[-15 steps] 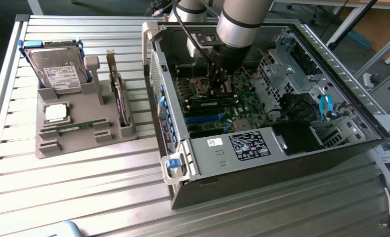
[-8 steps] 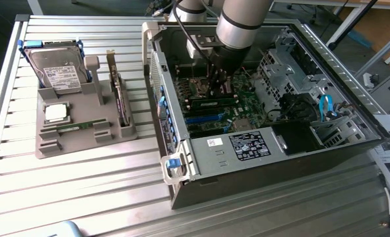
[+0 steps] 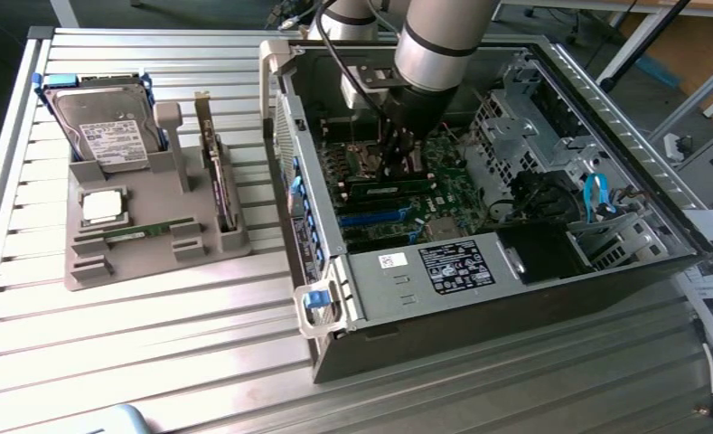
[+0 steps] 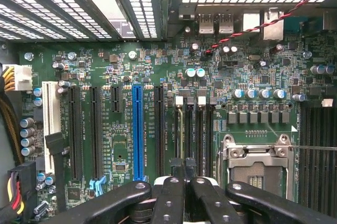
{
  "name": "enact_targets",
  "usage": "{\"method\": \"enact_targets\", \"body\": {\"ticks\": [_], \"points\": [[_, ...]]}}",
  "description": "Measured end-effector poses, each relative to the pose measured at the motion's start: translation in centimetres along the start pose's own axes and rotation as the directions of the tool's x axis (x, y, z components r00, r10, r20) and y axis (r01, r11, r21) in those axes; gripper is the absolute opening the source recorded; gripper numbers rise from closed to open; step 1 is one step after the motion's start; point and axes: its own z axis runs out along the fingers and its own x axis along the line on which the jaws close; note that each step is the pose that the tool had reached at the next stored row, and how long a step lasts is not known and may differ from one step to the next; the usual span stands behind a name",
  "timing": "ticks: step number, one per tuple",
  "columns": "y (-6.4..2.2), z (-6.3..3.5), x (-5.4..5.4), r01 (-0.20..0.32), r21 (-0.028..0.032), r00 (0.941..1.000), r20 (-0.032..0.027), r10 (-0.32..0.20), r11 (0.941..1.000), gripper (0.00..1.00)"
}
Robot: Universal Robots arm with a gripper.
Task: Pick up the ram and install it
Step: 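Press down the ram until it locks into place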
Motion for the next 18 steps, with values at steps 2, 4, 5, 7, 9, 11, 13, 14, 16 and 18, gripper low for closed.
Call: {"method": "enact_targets", "body": {"ticks": [2,4,5,7,9,11,13,14,16,18], "points": [[0.08,0.05,0.0,0.0,0.0001,1.0,0.0002,0.0,1.0,0.11],[0.21,0.08,0.0,0.0,0.0,1.0,0.0,0.0,1.0,0.11],[0.27,0.09,0.0,0.0,0.0,1.0,0.0,0.0,1.0,0.11],[0.29,0.09,0.0,0.0,-0.0001,1.0,-0.0001,0.0,1.0,0.11],[0.29,0.1,0.0,0.0,0.0,1.0,0.0,0.0,1.0,0.11],[0.29,0.17,0.0,0.0,0.0002,1.0,0.0004,0.0,1.0,0.11],[0.29,0.23,0.0,0.0,0.0001,1.0,0.0001,0.0,1.0,0.11],[0.29,0.23,0.01,0.0,0.0,1.0,0.0,0.0,1.0,0.11],[0.29,0.23,0.01,0.0,-0.0001,1.0,-0.0002,0.0,1.0,0.11],[0.29,0.25,0.0,0.0,0.0,1.0,0.0001,0.0,1.0,0.11]]}}
